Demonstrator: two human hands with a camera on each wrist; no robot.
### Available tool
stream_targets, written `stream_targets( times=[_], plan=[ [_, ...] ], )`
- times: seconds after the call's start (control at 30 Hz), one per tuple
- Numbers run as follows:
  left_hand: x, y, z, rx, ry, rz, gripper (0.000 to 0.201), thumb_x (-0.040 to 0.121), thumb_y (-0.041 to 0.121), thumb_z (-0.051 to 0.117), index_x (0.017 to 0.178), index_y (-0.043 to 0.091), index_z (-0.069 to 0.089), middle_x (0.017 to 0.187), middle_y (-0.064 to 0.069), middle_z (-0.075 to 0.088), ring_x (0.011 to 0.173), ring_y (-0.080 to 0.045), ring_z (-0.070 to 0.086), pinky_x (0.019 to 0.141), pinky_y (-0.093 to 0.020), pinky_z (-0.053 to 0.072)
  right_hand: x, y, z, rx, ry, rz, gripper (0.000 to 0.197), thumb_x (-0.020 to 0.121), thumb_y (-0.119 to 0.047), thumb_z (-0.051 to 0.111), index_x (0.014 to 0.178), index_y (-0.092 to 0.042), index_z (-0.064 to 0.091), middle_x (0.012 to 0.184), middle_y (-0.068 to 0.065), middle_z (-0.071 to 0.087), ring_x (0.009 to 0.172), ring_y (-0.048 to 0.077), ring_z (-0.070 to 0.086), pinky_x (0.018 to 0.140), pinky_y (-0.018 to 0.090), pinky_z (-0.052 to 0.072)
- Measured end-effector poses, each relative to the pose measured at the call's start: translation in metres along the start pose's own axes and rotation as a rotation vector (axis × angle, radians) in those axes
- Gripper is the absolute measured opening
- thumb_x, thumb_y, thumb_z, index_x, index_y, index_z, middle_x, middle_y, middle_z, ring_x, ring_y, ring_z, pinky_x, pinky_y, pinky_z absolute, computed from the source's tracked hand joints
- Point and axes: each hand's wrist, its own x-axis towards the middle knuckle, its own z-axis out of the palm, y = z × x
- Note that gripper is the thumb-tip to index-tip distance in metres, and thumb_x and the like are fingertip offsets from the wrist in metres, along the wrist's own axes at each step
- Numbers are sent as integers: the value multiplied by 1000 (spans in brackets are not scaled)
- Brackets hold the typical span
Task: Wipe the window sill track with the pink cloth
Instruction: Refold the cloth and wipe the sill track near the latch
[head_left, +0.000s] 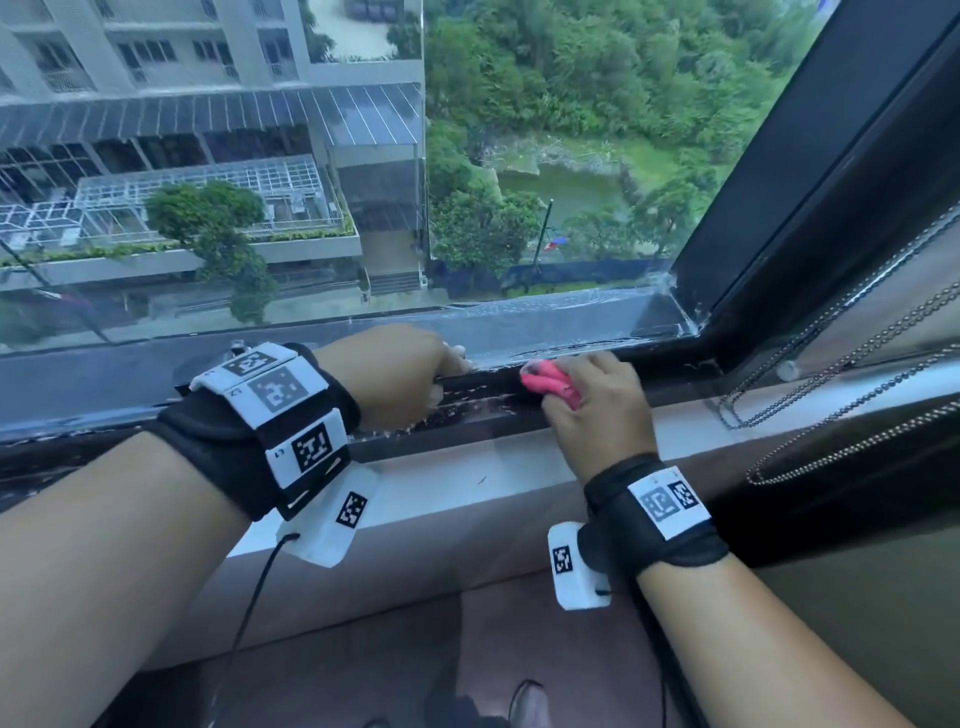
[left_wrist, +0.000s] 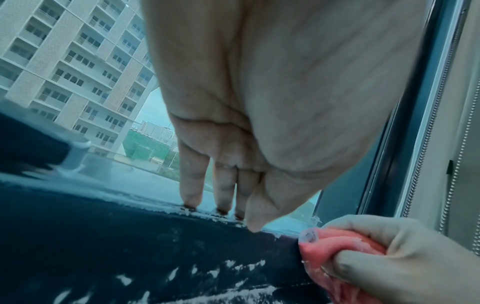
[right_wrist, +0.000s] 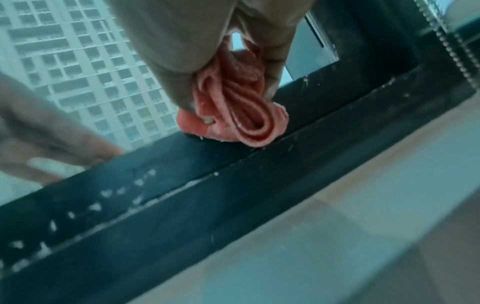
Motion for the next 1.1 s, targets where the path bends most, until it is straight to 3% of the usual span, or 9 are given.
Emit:
stream_targets(
  times=[0.07, 0.17, 0.23, 0.33, 0.5, 0.63, 0.83, 1.0, 1.1],
  plan=[
    [1, 1, 2, 3, -15, -20, 57, 92, 9, 46, 145, 31, 46, 153, 7, 42, 133, -20, 48, 107, -36, 42, 0, 3, 3, -106, 68, 55, 17, 78, -25, 63, 93, -20, 69, 93, -2, 61, 85, 21, 52, 75, 31, 50],
    [5, 4, 6, 15, -10, -37, 60, 90, 7, 44, 145, 32, 46, 151, 3, 46, 134, -22, 47, 109, -39, 41, -14, -8, 25, -162, 28, 24, 14, 75, -23, 65, 88, -17, 65, 89, 0, 61, 82, 23, 52, 69, 33, 50],
    [8, 6, 7, 28, -1, -25, 61, 89, 7, 43, 144, 32, 46, 150, 2, 47, 134, -22, 48, 109, -39, 41, -16, -16, 32, -94, -64, -25, 15, 75, -22, 66, 89, -19, 66, 92, -2, 59, 86, 21, 51, 70, 33, 51],
    [7, 8, 9, 8, -8, -5, 63, 90, 7, 43, 148, 32, 39, 158, 10, 31, 143, -14, 35, 115, -37, 33, -6, -14, 18, 65, -263, -82, 13, 78, -25, 61, 87, -24, 71, 90, -7, 55, 87, 17, 52, 72, 35, 52],
    [-2, 3, 8, -20, 9, -41, 63, 92, 4, 43, 151, 29, 36, 160, 12, 25, 146, -13, 29, 118, -35, 28, 11, 7, 0, -106, -34, 74, 15, 78, -29, 59, 82, -17, 68, 88, 1, 55, 83, 22, 55, 70, 33, 52],
    [-3, 1, 9, -32, 4, -47, 73, 88, -6, 41, 152, 29, 33, 160, 14, 21, 147, -8, 25, 119, -34, 26, -4, -4, 27, -144, -15, 89, 12, 77, -24, 62, 78, -12, 62, 87, 5, 54, 82, 26, 52, 66, 33, 49],
    [6, 7, -5, -15, -13, -32, 70, 87, -4, 43, 146, 35, 43, 156, 16, 32, 139, -15, 41, 111, -37, 39, 8, -33, 26, 61, -310, -85, 14, 78, -29, 60, 74, -17, 66, 81, -4, 48, 79, 18, 52, 64, 35, 52],
    [2, 3, -4, -49, -29, -73, 72, 87, -7, 40, 147, 32, 42, 156, 16, 32, 141, -16, 39, 113, -39, 36, 12, -13, 9, 33, 50, -84, 16, 78, -26, 61, 85, -16, 71, 84, -1, 57, 83, 19, 56, 68, 31, 54],
    [4, 8, -3, -56, -14, -67, 73, 87, -8, 40, 148, 31, 41, 156, 16, 30, 142, -15, 36, 115, -38, 33, 4, -6, 20, -7, 87, -100, 15, 76, -21, 65, 87, -13, 70, 87, 3, 60, 81, 22, 56, 67, 31, 53]
  ],
)
